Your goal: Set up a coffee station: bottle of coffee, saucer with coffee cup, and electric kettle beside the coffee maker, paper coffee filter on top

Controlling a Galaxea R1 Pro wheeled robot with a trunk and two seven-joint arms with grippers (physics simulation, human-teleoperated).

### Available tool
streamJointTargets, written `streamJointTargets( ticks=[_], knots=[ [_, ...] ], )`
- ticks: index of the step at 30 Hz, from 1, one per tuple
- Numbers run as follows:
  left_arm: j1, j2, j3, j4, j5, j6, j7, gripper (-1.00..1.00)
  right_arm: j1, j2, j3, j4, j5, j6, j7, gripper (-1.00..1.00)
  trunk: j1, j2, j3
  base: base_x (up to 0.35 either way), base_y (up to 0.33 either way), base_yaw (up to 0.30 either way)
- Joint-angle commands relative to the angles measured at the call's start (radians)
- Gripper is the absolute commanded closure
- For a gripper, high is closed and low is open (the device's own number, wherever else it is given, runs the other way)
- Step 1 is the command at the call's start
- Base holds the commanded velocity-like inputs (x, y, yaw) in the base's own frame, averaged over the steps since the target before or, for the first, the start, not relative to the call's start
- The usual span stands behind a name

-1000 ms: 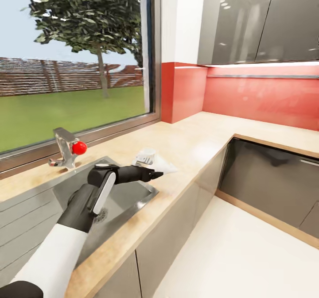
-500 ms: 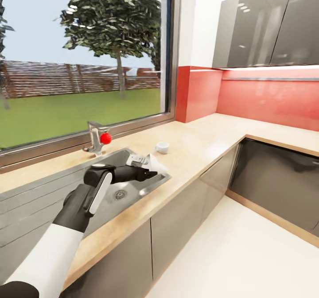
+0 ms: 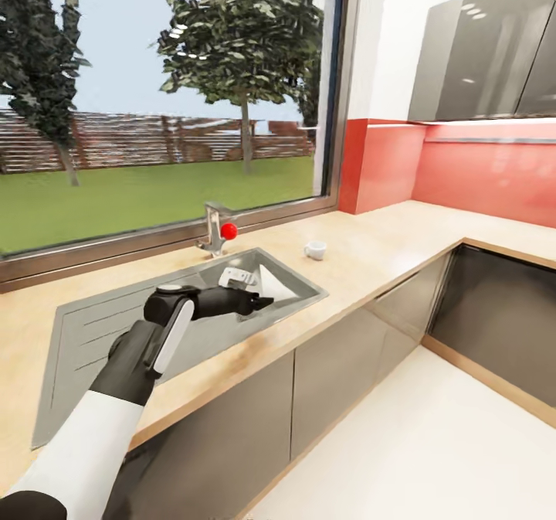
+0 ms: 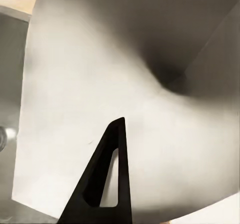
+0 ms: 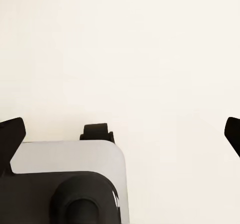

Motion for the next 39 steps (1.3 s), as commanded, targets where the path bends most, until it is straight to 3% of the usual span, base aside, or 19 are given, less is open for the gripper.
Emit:
streamJointTargets(
  ticks=[1,6,39],
  knots=[
    [-0.001,0.005,-0.001,-0.014,0.007,0.007,0.004,1.0,-0.001,0.001,-0.006,0.001,0.01,-0.003,0.0,-1.0,0.0,-0.001,-0.001,-0.028,0.0,0.27],
    [-0.001,0.011,-0.001,-0.044,0.007,0.039,0.004,1.0,-0.001,0.001,-0.006,0.001,0.01,-0.003,0.0,-1.0,0.0,-0.001,0.0,-0.007,0.0,0.275],
    [0.0,0.01,-0.001,-0.06,0.007,0.049,0.004,1.0,-0.001,0.002,-0.006,0.001,0.01,-0.003,0.0,-1.0,-0.127,0.23,0.103,0.0,0.0,0.279]
  ],
)
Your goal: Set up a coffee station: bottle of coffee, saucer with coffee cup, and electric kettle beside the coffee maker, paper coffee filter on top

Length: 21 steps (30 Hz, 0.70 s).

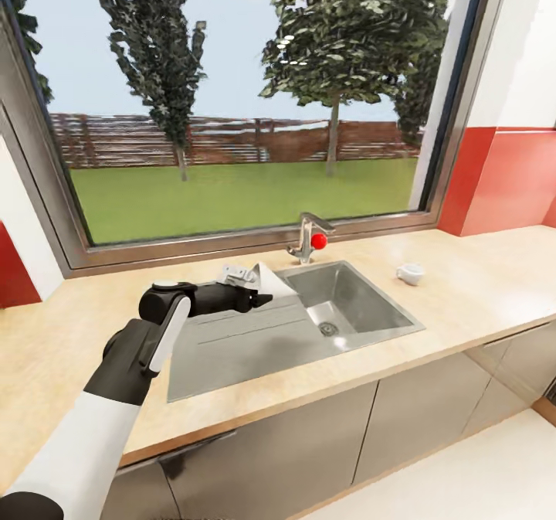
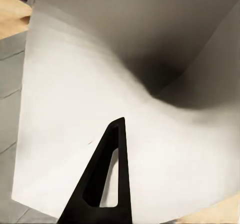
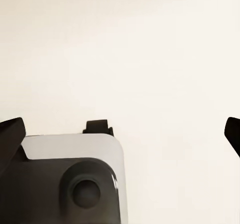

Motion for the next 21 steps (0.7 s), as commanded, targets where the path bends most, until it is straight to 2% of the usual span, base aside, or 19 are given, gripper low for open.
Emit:
streamJointTargets(
  ticks=[1,14,21],
  knots=[
    [-0.001,0.001,-0.001,0.0,0.007,0.006,0.004,1.0,-0.001,0.001,-0.006,0.0,0.01,-0.003,0.0,-1.0,-0.004,0.007,0.002,0.0,0.0,0.279],
    [-0.001,0.002,-0.001,0.0,0.007,0.007,0.004,1.0,-0.001,0.001,-0.006,0.0,0.01,-0.003,0.0,-1.0,-0.054,0.098,0.043,0.0,0.0,0.279],
    [-0.001,0.001,-0.001,0.0,0.007,0.047,0.004,1.0,-0.001,0.001,-0.006,-0.001,0.01,-0.003,-0.001,-1.0,-0.081,0.147,0.065,0.0,0.0,0.279]
  ],
)
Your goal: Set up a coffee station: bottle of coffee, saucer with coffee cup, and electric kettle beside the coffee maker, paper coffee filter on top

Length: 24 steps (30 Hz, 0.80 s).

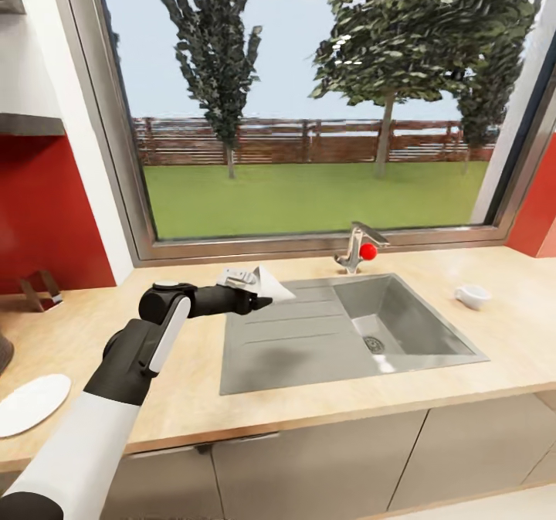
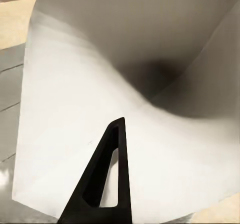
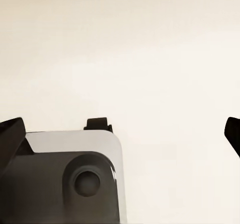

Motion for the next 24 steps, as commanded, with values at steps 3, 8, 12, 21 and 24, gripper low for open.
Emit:
streamJointTargets(
  ticks=[3,8,12,21,24],
  knots=[
    [-0.002,0.001,-0.001,0.0,0.005,0.01,0.003,1.0,-0.001,0.0,-0.006,0.0,0.01,-0.003,0.001,-1.0,-0.012,0.02,0.008,0.0,0.0,0.279],
    [-0.001,-0.001,-0.011,-0.001,0.008,0.012,0.003,1.0,-0.001,0.004,-0.005,0.0,0.01,-0.003,0.001,-1.0,-0.031,0.055,0.024,0.0,0.0,0.279],
    [-0.001,-0.004,-0.015,-0.005,0.008,0.012,0.002,1.0,-0.001,0.007,-0.005,-0.003,0.01,0.0,0.001,-1.0,-0.046,0.083,0.036,0.0,0.0,0.279],
    [-0.002,0.001,-0.002,-0.064,0.006,0.018,0.002,1.0,-0.001,0.0,-0.009,-0.024,0.008,-0.003,0.0,-1.0,-0.054,0.097,0.04,0.0,0.0,0.268],
    [-0.001,0.001,0.0,-0.069,0.005,0.025,0.002,1.0,-0.001,-0.001,-0.009,-0.027,0.008,-0.003,0.001,-1.0,-0.061,0.111,0.045,0.0,0.0,0.096]
  ],
)
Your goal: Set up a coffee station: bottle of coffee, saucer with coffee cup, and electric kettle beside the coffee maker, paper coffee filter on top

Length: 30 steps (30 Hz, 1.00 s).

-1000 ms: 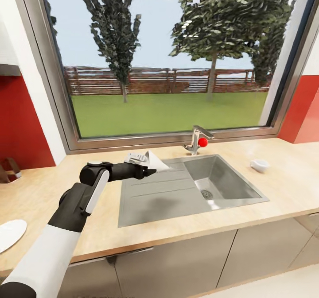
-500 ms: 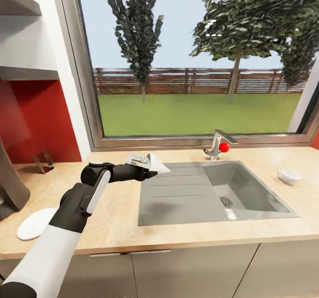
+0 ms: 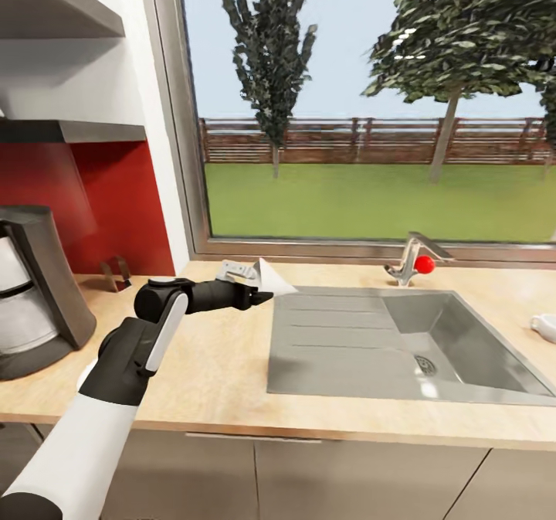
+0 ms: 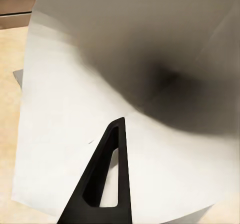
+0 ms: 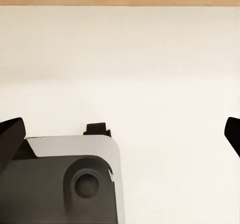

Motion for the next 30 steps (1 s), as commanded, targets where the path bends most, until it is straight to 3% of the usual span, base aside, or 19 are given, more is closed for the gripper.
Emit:
streamJointTargets(
  ticks=[1,11,17,22,23,25,30],
  knots=[
    [-0.001,0.001,0.0,-0.001,0.006,0.008,0.003,1.0,-0.001,0.001,-0.005,0.0,0.011,-0.003,0.002,-1.0,-0.004,0.006,0.002,0.0,0.0,0.041],
    [-0.002,0.007,0.008,-0.004,0.007,0.016,0.003,1.0,-0.001,0.01,0.001,-0.124,0.01,0.0,0.011,-1.0,-0.042,0.076,0.033,0.0,0.0,0.008],
    [-0.002,0.02,0.026,0.004,0.003,0.023,0.003,1.0,-0.001,0.011,0.026,-0.124,0.011,-0.003,0.006,-1.0,-0.065,0.118,0.052,0.0,0.0,0.0],
    [-0.002,0.105,0.027,-0.012,0.009,0.027,-0.004,1.0,-0.001,0.011,0.029,-0.118,0.008,-0.003,0.005,-1.0,-0.084,0.153,0.067,0.0,0.0,0.001],
    [-0.002,0.137,0.028,-0.022,0.013,0.028,-0.005,1.0,-0.001,0.012,0.029,-0.108,0.007,-0.003,0.006,-1.0,-0.088,0.16,0.07,0.0,0.0,0.072],
    [-0.003,0.176,0.028,-0.03,0.019,0.031,-0.007,1.0,-0.001,0.014,0.03,-0.095,0.007,-0.003,0.006,-1.0,-0.096,0.174,0.076,0.0,0.0,0.163],
    [-0.002,0.195,0.027,-0.061,0.016,0.046,-0.007,1.0,-0.001,0.016,0.027,-0.088,0.008,-0.003,0.002,-1.0,-0.115,0.209,0.089,0.0,0.0,0.236]
  ],
)
